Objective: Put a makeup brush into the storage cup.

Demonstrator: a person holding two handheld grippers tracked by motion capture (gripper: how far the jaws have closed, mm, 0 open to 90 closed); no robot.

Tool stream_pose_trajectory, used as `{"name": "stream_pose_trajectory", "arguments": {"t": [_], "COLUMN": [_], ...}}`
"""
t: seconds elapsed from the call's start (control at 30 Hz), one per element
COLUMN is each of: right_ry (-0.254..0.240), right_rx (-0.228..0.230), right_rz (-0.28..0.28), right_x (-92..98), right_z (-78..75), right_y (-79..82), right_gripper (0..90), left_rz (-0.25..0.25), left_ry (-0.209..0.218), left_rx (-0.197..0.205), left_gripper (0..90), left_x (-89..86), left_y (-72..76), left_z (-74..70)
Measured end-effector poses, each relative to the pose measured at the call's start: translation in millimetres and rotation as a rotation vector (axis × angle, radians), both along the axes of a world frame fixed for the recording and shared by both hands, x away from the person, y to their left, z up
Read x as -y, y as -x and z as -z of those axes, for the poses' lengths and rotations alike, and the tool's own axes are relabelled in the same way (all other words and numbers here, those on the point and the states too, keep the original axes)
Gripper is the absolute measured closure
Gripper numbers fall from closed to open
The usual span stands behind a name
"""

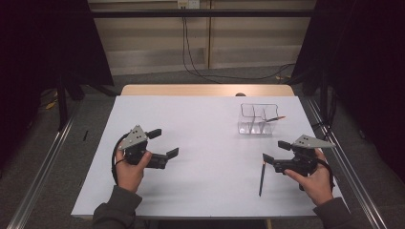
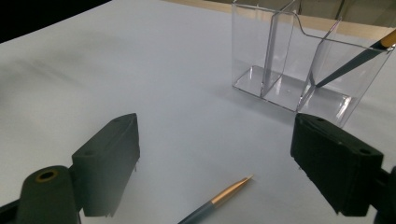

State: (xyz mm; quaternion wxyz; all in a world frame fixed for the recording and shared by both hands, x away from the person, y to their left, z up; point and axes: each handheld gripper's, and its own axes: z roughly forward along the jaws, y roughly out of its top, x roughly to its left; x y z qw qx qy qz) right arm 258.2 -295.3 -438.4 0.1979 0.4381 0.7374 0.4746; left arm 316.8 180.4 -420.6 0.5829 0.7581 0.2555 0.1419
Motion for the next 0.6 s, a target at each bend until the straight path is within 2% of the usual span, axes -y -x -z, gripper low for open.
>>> {"name": "stream_pose_trajectory", "arguments": {"t": [0.07, 0.1, 0.37, 0.6], "right_ry": [0.005, 0.008, 0.012, 0.02], "right_rx": [-0.002, -0.006, -0.027, -0.085], "right_rz": [-0.004, -0.002, -0.002, 0.012], "right_x": [-0.1, -0.4, 0.8, 0.4], "right_z": [-0.5, -0.7, 0.8, 2.4], "right_y": [-0.6, -0.7, -2.3, -4.2], "right_gripper": [15.6, 15.4, 14.8, 15.2], "left_rz": [-0.003, -0.028, -0.025, -0.013], "left_ry": [0.004, -0.002, 0.0, 0.011], "left_rx": [-0.003, 0.001, -0.001, -0.001], "left_gripper": [3.3, 3.3, 3.3, 3.4], "left_x": [-0.2, 0.3, -1.3, -1.2], "left_y": [0.0, 0.9, 1.3, 1.3], "left_z": [-0.3, -0.5, -0.9, -0.8]}}
